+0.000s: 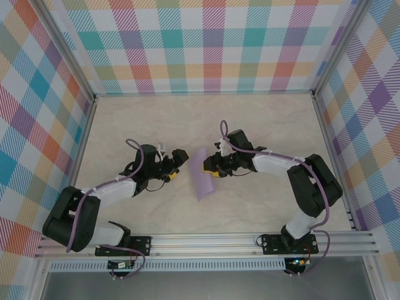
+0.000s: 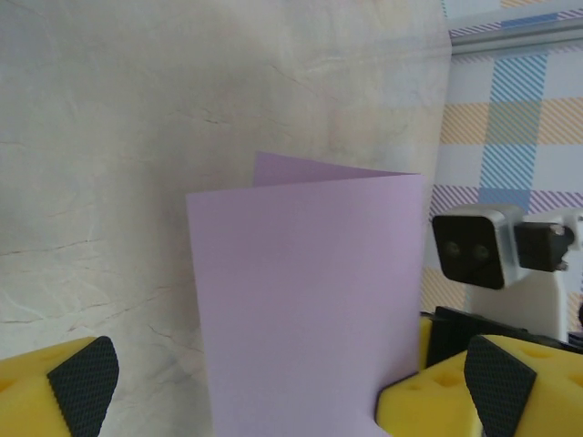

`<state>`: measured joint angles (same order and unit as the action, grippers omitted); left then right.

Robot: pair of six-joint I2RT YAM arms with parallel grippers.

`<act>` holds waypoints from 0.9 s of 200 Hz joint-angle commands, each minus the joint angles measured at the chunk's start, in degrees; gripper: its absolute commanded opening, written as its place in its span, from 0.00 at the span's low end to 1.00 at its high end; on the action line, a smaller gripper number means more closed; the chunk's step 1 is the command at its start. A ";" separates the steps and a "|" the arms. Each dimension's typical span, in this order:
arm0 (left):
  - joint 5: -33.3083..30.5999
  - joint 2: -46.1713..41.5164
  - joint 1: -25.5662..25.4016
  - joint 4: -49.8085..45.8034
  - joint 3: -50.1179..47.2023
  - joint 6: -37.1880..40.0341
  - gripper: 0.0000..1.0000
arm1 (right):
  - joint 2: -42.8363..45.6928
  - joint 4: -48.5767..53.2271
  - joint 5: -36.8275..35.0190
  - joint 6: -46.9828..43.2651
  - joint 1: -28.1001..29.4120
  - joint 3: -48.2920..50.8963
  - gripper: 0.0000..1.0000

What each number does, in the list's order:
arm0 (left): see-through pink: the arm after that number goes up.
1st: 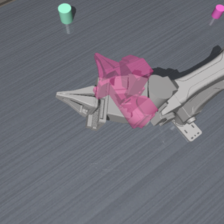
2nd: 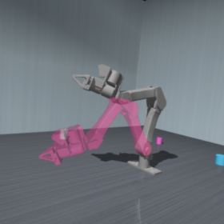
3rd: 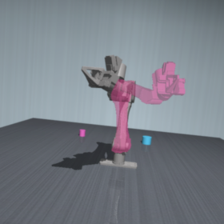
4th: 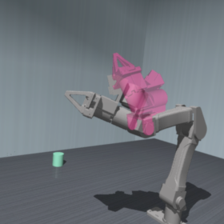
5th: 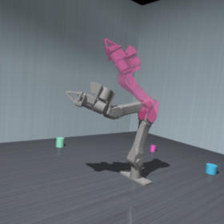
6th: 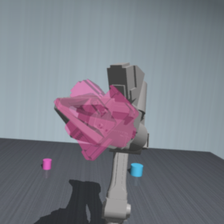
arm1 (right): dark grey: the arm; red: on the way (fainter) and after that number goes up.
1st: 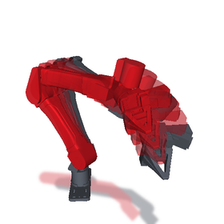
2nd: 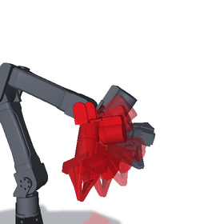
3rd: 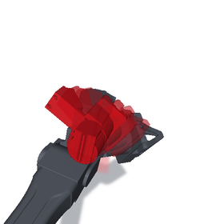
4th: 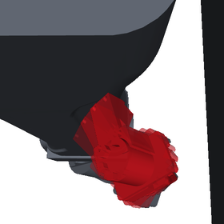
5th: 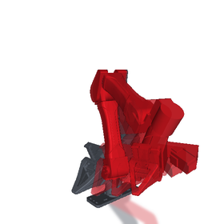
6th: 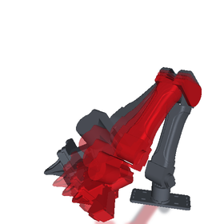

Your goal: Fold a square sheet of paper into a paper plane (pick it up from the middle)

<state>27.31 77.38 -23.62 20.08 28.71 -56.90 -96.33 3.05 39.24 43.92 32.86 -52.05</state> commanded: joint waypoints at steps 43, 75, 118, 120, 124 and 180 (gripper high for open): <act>2.49 3.38 -3.88 5.90 -1.40 -2.69 0.97 | 0.34 11.52 -14.04 -5.19 -0.61 -1.47 0.64; 0.97 5.59 -6.21 5.86 -0.77 -2.77 0.95 | 1.15 14.94 -19.42 -6.50 -0.68 -1.82 0.69; 1.58 9.65 -8.49 9.72 0.17 -3.86 0.85 | 1.34 15.68 -20.61 -6.74 -0.73 -1.91 0.68; 1.60 9.81 -8.65 9.79 0.26 -3.86 0.84 | 1.33 15.67 -20.63 -6.70 -0.72 -1.91 0.67; 1.73 10.17 -8.91 10.11 0.52 -3.71 0.83 | 1.33 15.83 -20.70 -6.63 -0.78 -1.91 0.67; 2.30 15.42 -11.59 11.45 5.15 -3.14 0.60 | 1.46 16.16 -22.59 -4.00 -0.78 -1.39 0.62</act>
<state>28.99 91.13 -33.80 28.97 31.35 -60.62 -96.64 17.76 18.52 38.52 32.34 -52.66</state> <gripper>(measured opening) 0.634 0.636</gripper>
